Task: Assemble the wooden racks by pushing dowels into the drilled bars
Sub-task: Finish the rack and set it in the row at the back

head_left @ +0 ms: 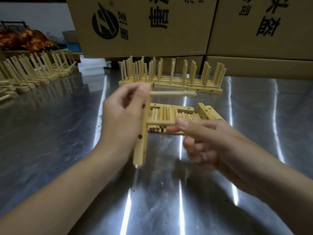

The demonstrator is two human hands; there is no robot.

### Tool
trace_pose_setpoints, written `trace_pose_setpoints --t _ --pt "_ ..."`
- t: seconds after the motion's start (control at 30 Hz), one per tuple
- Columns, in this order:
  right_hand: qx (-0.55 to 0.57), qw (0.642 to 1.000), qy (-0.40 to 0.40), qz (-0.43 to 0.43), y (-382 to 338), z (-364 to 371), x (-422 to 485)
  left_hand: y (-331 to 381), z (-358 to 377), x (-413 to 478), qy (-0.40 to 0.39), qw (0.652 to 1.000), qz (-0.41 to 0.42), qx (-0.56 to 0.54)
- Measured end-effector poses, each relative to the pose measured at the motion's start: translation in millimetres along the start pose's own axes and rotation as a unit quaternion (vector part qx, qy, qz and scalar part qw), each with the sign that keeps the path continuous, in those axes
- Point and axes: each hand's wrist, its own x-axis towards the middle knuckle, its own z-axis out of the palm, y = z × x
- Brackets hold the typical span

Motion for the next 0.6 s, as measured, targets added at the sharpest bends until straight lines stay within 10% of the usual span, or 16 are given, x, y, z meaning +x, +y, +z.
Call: trace_pose_setpoints --t 0.07,0.23,0.6 --pt "-0.152 0.981 0.098 -0.075 0.5 -19.0 -0.5 -3.5 -8.4 9.4 0.08 0.989 -0.107 -0.056" --pt "-0.525 0.774 0.308 -0.176 21.2 -61.1 9.9 -8.3 -23.8 23.6 0.155 0.952 -0.221 -0.147" --pt "-0.64 0.726 0.226 -0.109 35.8 -64.3 14.2 -12.3 -24.2 26.2 0.145 0.946 -0.239 -0.163"
